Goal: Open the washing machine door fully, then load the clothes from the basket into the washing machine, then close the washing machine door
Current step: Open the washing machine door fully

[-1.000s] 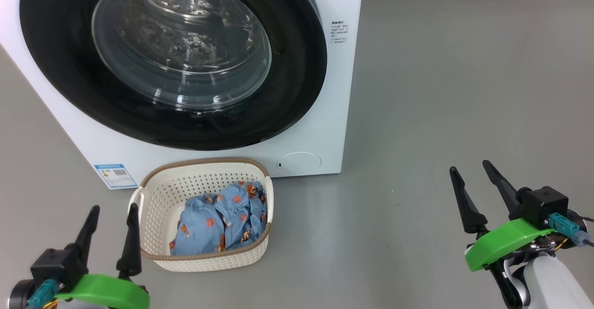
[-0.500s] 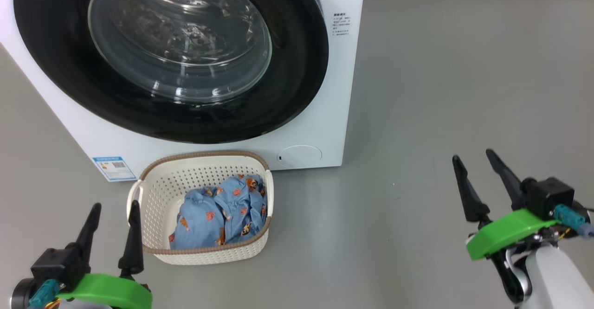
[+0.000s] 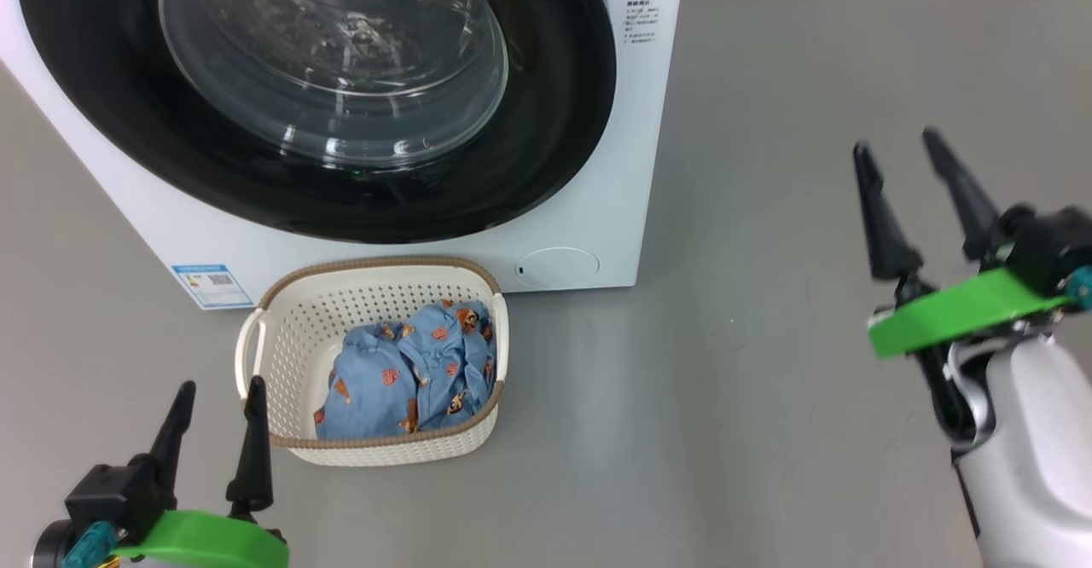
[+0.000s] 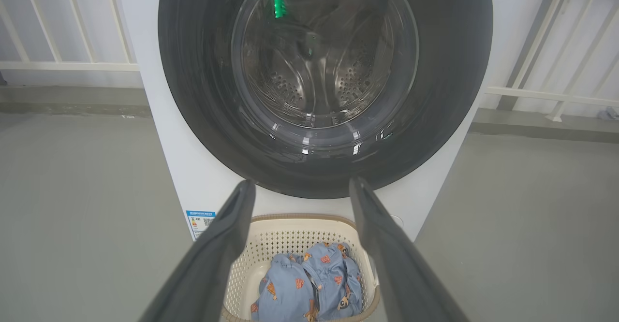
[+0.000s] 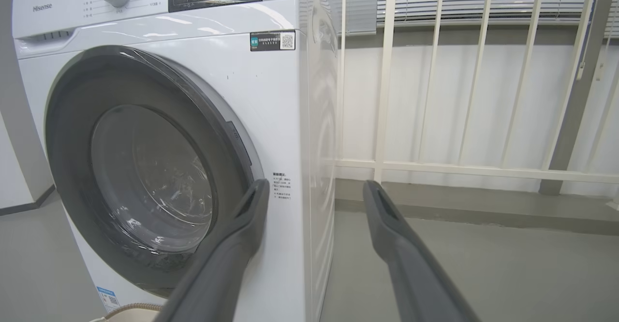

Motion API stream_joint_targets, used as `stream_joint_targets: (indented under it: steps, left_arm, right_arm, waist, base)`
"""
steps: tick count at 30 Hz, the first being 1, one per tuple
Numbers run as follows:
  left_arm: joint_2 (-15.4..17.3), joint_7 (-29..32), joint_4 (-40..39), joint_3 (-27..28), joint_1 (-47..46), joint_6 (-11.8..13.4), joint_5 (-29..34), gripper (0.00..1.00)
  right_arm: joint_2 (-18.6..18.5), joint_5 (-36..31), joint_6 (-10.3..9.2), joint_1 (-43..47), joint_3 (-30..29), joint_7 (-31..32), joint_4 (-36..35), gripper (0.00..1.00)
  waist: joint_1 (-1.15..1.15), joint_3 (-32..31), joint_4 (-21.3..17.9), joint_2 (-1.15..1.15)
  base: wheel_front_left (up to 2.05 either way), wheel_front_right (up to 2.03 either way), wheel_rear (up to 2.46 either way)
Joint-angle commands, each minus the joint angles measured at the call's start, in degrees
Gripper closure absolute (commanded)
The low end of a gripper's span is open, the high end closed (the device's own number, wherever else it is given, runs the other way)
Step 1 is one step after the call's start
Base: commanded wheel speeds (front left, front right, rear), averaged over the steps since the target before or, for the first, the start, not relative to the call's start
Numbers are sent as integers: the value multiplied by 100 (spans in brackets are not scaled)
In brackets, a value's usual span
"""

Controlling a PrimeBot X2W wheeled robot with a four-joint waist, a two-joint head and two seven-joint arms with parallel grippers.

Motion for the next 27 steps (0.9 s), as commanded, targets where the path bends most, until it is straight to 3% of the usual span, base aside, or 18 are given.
stream_joint_targets:
  steps: [1, 7, 13, 15, 16, 17, 24, 27]
  left_arm:
    - [74, -37, -154, 194, -107, -14, -9, 0]
    - [58, -37, -118, 190, -116, -14, -21, 0]
    - [44, -37, -82, 130, -175, -14, -48, 0]
    - [43, -37, -78, 112, -194, -14, -55, 0]
    - [43, -37, -75, 103, -202, -14, -59, 0]
    - [43, -37, -66, 94, -209, -14, -61, 0]
    - [47, -37, -25, -5, -308, -14, -85, 0]
    - [46, -37, -9, -40, -341, -14, -96, 0]
  right_arm:
    - [-37, 78, 17, -308, 71, -68, -216, 0]
    - [133, 550, 17, -688, -272, -68, -255, 0]
    - [420, 1623, 17, -1005, -876, -68, 88, 0]
    - [509, 2082, 17, -1096, -1095, -68, 277, 63]
    - [539, 2311, 17, -1143, -1182, -68, 376, 85]
    - [540, 2491, 17, -1187, -1244, -68, 481, 100]
    - [587, 4161, 17, -1770, -1964, 246, 1210, 100]
    - [530, 4511, 17, -2005, -2127, 412, 1417, 100]
  waist:
    - [0, 35, 12, 0]
    - [0, 113, 41, 0]
    - [0, 235, 128, 0]
    - [0, 275, 160, 0]
    - [0, 295, 176, 0]
    - [0, 315, 192, 0]
    - [0, 519, 326, 0]
    - [0, 580, 375, 0]
  base:
    - [0, 0, 0]
    - [0, 0, 0]
    - [0, 0, 0]
    - [0, 0, 0]
    - [0, 0, 0]
    - [0, 0, 0]
    - [0, 0, 0]
    - [0, 0, 0]
